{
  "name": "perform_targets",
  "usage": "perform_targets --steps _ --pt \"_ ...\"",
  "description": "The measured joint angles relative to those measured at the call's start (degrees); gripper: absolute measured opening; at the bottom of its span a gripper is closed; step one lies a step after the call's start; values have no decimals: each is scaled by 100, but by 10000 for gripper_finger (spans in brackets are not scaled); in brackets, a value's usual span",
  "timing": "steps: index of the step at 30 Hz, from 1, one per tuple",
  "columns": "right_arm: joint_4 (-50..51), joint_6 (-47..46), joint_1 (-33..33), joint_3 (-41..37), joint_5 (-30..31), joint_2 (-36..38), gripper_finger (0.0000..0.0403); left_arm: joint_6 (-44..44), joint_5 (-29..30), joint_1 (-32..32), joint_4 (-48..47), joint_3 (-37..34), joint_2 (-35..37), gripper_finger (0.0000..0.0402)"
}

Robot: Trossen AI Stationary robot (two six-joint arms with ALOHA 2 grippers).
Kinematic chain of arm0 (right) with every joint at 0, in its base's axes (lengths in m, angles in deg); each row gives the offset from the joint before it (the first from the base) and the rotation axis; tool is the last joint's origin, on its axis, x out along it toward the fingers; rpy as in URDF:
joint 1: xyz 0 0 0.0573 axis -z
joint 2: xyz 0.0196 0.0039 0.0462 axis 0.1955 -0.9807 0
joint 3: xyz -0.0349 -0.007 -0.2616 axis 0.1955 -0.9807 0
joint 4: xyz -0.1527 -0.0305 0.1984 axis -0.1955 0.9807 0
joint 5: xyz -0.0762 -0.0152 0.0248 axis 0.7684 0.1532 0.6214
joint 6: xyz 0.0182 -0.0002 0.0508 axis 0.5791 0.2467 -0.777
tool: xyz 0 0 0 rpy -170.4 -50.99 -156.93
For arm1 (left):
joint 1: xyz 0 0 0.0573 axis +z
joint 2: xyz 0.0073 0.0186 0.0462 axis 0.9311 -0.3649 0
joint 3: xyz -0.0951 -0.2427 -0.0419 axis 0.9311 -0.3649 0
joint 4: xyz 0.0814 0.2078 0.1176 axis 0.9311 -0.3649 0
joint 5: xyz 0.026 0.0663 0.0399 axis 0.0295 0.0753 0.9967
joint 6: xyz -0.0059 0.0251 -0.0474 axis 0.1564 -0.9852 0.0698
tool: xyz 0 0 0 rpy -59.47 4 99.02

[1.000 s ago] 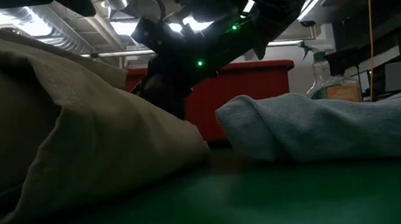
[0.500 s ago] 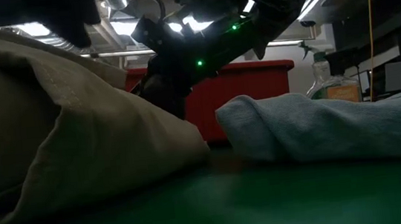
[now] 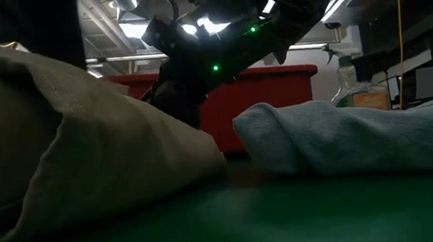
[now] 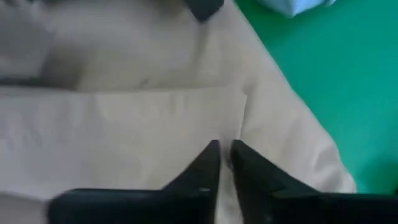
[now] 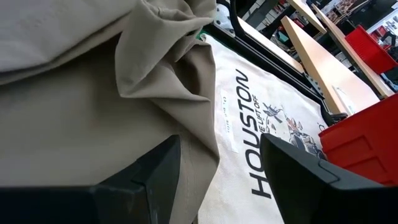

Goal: Fold laundry
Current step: Fold the gray short

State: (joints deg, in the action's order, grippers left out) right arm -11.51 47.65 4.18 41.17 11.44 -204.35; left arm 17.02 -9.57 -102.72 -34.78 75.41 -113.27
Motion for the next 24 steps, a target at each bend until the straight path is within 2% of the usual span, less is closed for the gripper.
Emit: perform_targets --steps 2,8,15,18,24 --pt "-3 2 0 0 0 -2 221 29 -98 -4 55 0 0 9" --pt "-3 0 0 0 0 0 221 42 -368 -44 277 0 0 27" --pt "0 2 0 0 0 -2 221 491 -320 -45 209 0 17 2" --pt "-1 2 0 0 0 -1 221 562 -534 -96 -9 14 113 1" --pt "37 2 0 0 0 -2 221 1833 -576 -616 -1027 20 153 1"
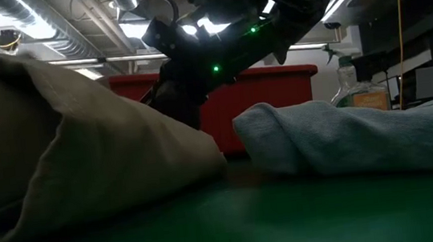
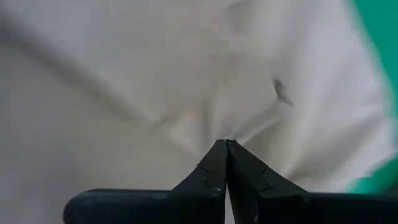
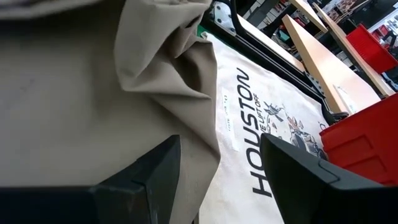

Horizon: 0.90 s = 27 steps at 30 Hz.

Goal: Fold laundry
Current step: Fold the gray short

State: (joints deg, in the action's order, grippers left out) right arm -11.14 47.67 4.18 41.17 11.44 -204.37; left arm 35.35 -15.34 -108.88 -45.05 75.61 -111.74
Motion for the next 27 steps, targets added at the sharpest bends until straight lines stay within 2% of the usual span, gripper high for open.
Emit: perform_targets --steps 7,13,23,25,27 --pt "9 -173 0 0 0 0 221 1896 26 -737 -730 -2 0 0" --pt "7 -323 0 0 2 0 221 2827 -434 -1185 -1404 -4 -15 0" --pt "99 -333 -9 -7 437 138 221 2841 -816 -1420 -1374 -396 -20 0" --pt "249 -458 -21 -7 357 326 221 2829 -850 -1420 -1415 -417 -20 0" --pt "393 -623 -37 -1 -33 504 221 2751 -755 -1420 -1419 -417 -20 2"
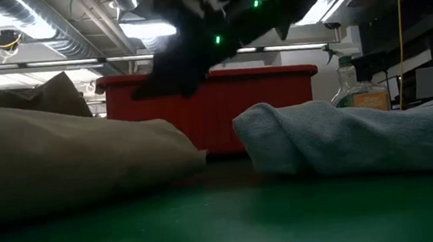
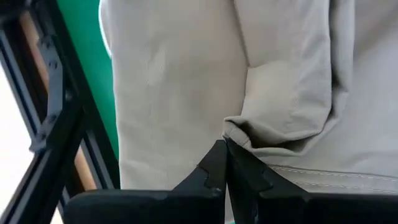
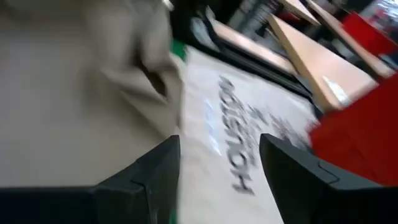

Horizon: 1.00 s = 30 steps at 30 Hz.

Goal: Fold laundry
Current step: Fold the gray short

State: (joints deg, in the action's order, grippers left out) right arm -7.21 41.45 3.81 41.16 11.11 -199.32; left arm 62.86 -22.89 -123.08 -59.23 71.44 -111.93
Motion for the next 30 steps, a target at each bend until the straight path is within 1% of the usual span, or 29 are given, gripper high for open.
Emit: perform_targets --steps 3,6,8,11,15,17,19,25,30 --pt "-12 -141 -2 4 -968 135 221 -242 193 5 -8 0 0 21" --pt "-21 -296 -2 99 -1845 138 221 -373 266 49 -77 0 0 56" --pt "-18 -313 -10 226 -2179 73 221 -369 270 72 -121 0 0 81" --pt "89 -313 -11 335 -2519 -4 221 -315 157 91 -123 0 0 110" --pt "196 -313 -2 477 -3315 -41 221 -194 28 118 -122 48 62 119" --pt "261 -313 -2 493 -3459 -41 220 -192 49 111 -119 94 152 115" --pt "445 -313 -2 493 -3462 -41 220 -185 90 111 -117 167 255 108" --pt "1317 -335 -7 491 -3463 -42 220 -213 353 121 -93 466 452 90" --pt "1970 -335 -7 489 -3463 -43 220 -227 510 143 155 522 452 86"
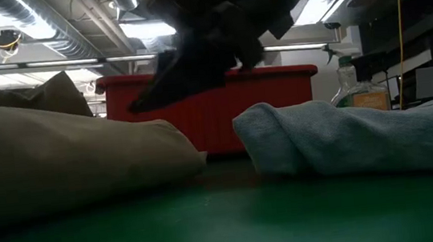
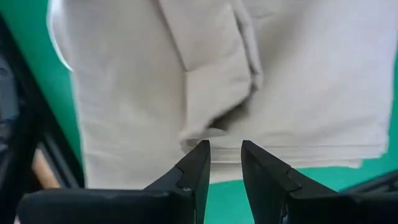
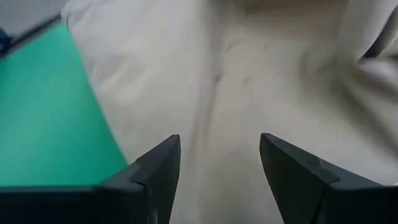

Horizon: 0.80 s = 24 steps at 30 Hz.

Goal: Fold laundry
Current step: Fold the gray short

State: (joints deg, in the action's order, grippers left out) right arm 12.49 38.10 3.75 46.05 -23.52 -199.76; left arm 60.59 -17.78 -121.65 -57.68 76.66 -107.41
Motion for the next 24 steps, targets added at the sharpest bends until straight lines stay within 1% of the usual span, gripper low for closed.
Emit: perform_targets --steps 3,5,10,12,15,18,20,24 --pt "287 0 0 -2 0 0 220 -3 28 63 172 0 0 88" --pt "408 -2 0 -2 -2 0 220 -154 168 140 322 0 0 89" --pt "499 -2 0 -4 -2 -2 220 -1080 1347 504 672 0 0 82" --pt "514 -18 0 -4 -2 -2 220 -1515 1629 735 715 0 0 76" --pt "517 -196 0 -4 0 -2 220 -2226 1681 1121 854 -100 0 65" --pt "519 -254 0 -4 23 -2 220 -3022 1539 1416 1060 -328 -2 52" --pt "517 -257 0 -4 49 -2 220 -3207 1428 1556 981 -490 -2 41" --pt "521 -258 0 -7 51 -2 220 -3348 1476 1737 946 -902 -2 17"
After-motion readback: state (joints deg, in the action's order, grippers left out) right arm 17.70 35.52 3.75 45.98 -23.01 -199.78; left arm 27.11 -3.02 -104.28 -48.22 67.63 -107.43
